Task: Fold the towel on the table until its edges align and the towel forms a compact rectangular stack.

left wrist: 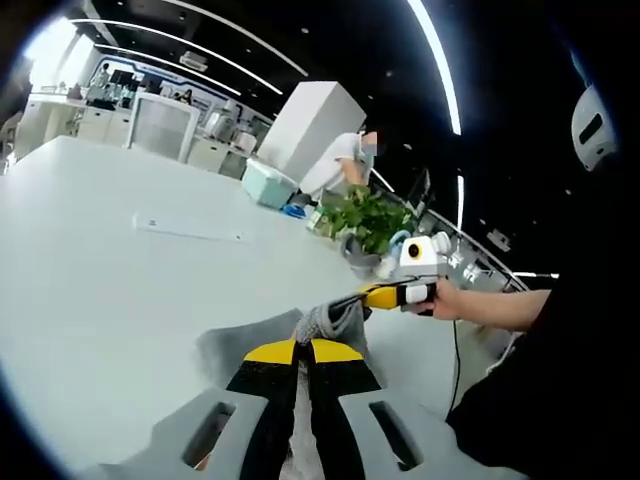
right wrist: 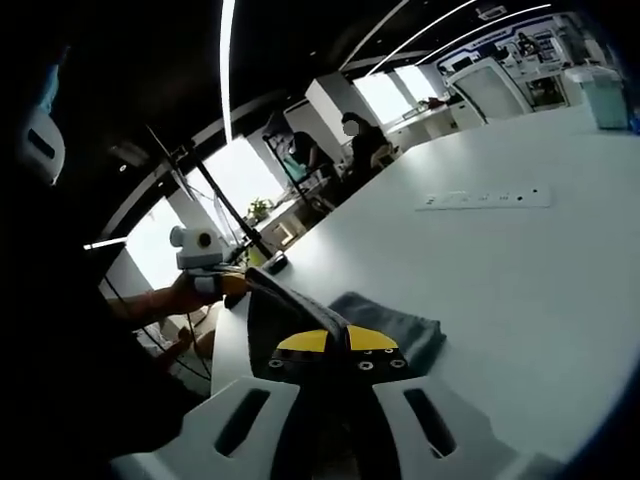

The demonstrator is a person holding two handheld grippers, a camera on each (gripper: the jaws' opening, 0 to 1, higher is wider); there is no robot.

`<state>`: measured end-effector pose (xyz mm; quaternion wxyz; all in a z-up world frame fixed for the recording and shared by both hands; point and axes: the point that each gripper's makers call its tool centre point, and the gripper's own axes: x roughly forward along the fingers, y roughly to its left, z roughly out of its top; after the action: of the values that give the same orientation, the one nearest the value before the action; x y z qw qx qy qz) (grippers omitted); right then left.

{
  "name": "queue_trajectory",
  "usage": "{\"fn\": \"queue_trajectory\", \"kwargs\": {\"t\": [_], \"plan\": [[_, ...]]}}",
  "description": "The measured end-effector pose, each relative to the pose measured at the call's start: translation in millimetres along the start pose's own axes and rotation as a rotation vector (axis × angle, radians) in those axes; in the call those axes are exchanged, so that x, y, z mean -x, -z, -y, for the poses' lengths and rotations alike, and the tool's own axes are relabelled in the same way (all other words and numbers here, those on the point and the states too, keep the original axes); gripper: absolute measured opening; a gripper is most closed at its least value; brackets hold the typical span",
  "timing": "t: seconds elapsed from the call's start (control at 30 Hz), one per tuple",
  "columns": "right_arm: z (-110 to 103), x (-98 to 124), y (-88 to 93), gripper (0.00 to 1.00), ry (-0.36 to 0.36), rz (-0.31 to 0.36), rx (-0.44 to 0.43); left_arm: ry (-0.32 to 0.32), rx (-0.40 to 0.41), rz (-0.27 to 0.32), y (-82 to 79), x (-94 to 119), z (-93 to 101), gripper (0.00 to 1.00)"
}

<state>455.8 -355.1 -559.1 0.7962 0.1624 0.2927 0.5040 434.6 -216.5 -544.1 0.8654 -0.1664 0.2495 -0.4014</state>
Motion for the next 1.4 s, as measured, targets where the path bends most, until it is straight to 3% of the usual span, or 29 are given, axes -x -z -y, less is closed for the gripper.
{"fn": "queue_trajectory", "kwargs": {"t": [0.23,1.0,1.23,1.3,1.4], "plan": [[15.2,-6.5,-8.4,0.00,0.025,0.055,-0.082,-0.027,0.038,-0.017,3.0,-7.9,-16.1,0.03],[52.3,-31.7,5.7,0.00,0.071,0.024,-0.170,-0.113,0.162,-0.078,24.7,-33.5,-58.2,0.03],[59.0,-36.8,9.5,0.00,0.087,0.026,-0.186,-0.139,0.160,-0.109,35.3,-39.9,-67.6,0.05],[61.9,-38.3,11.3,0.01,0.095,0.028,-0.176,-0.180,0.092,-0.108,36.6,-41.4,-76.5,0.10],[67.2,-37.9,10.7,0.02,0.135,0.036,-0.105,-0.194,0.063,-0.110,36.5,-42.5,-77.3,0.20]]}}
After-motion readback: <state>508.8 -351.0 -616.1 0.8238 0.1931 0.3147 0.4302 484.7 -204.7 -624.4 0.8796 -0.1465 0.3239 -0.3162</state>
